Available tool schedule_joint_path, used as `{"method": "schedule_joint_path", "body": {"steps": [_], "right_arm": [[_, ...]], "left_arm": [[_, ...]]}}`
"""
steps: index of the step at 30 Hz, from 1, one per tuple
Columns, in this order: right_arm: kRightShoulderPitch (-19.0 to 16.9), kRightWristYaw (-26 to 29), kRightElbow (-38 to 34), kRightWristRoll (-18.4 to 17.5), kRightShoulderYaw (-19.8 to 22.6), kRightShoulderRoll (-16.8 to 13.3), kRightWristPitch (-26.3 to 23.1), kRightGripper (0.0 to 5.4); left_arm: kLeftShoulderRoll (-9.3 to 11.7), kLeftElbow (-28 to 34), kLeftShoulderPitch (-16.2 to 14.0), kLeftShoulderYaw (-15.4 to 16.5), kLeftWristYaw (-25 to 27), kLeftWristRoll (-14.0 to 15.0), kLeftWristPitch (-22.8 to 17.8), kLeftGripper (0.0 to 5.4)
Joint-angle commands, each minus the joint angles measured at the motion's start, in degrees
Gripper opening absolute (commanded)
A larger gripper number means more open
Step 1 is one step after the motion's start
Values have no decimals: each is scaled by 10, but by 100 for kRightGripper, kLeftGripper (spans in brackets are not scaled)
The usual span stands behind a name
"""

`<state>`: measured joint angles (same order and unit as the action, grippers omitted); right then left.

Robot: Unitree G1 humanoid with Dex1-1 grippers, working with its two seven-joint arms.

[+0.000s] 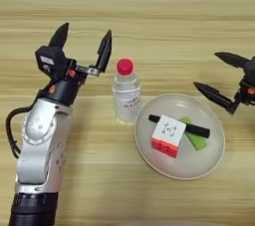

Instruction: Move the objects on the table

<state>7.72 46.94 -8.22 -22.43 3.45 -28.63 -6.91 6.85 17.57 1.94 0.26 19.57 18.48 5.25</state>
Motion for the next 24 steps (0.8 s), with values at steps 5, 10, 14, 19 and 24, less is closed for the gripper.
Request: {"method": "schedule_joint_path", "body": {"steps": [5, 10, 14, 19, 24], "right_arm": [[44, -106, -13, -14, 39, 72, 18, 536], [60, -156, -2, -4, 51, 100, 34, 536], [73, -208, 24, 34, 54, 121, 76, 536], [79, -256, 47, 73, 51, 142, 124, 536], [78, -269, 56, 86, 45, 150, 145, 536]], "left_arm": [[9, 19, -21, -28, 14, -8, -12, 540], [14, 28, -30, -46, 20, -11, -20, 540], [15, 21, -40, -62, 27, -19, -19, 540], [17, 13, -50, -77, 35, -23, -23, 540], [15, 1, -55, -86, 40, -27, -26, 540]]}}
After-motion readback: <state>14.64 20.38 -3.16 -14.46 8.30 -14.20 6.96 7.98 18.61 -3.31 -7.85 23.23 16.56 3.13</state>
